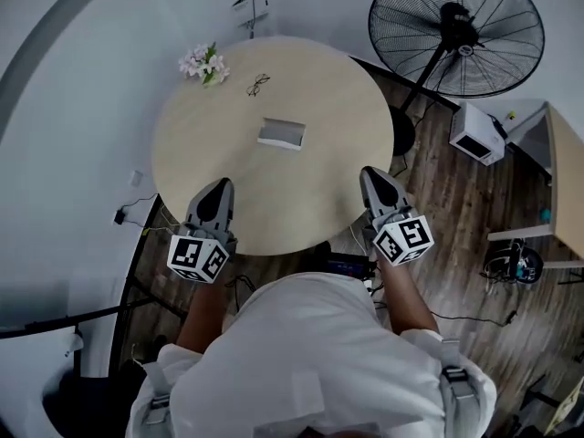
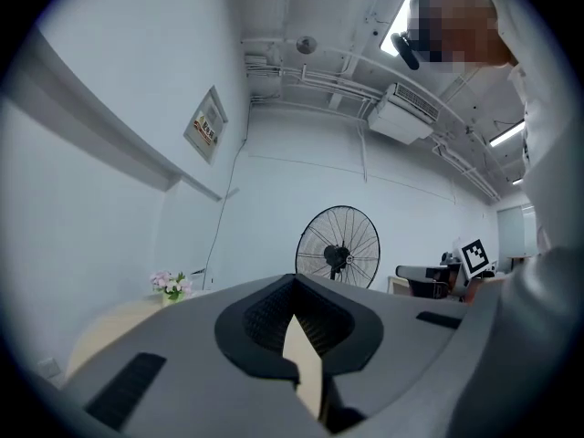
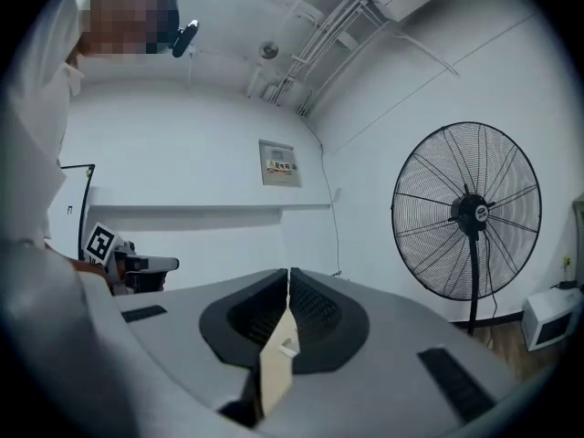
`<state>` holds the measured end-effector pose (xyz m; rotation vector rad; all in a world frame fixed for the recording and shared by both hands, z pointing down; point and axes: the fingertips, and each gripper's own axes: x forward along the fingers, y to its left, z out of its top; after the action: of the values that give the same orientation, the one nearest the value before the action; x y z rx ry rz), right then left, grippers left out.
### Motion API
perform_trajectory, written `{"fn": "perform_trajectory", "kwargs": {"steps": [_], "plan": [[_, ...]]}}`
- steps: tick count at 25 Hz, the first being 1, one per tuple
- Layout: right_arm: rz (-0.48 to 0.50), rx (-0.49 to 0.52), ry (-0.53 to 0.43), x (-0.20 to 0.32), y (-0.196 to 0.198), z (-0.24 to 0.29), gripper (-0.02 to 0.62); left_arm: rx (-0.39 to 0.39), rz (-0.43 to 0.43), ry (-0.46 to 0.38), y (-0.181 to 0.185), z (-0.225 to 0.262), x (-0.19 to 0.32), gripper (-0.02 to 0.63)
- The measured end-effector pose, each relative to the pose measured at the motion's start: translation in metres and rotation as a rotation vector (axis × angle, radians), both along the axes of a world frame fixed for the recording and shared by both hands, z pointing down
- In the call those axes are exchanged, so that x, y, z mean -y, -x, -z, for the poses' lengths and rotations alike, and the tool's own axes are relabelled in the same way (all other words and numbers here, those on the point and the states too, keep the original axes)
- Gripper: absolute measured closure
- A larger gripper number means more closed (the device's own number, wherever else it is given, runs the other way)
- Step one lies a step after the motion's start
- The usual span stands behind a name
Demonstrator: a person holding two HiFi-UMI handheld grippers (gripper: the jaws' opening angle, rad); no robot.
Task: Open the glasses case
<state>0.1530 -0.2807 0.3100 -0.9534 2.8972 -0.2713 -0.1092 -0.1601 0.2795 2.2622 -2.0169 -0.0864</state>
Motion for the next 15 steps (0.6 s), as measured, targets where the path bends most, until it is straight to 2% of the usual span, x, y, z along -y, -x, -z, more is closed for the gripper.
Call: {"fn": "perform_trajectory", "kwargs": {"steps": [6, 15], "plan": [[-0.031, 0.0, 0.002, -0.073, 0.004, -0.001, 0.568, -0.017, -0.028, -0.007, 0.003, -0.006, -0.071, 0.595], [-0.021, -0.012, 0.036, -0.191, 0.01, -0.015, 0.568, -0.007, -0.055, 0.008, -0.001, -0.02, -0.179, 0.595]]}}
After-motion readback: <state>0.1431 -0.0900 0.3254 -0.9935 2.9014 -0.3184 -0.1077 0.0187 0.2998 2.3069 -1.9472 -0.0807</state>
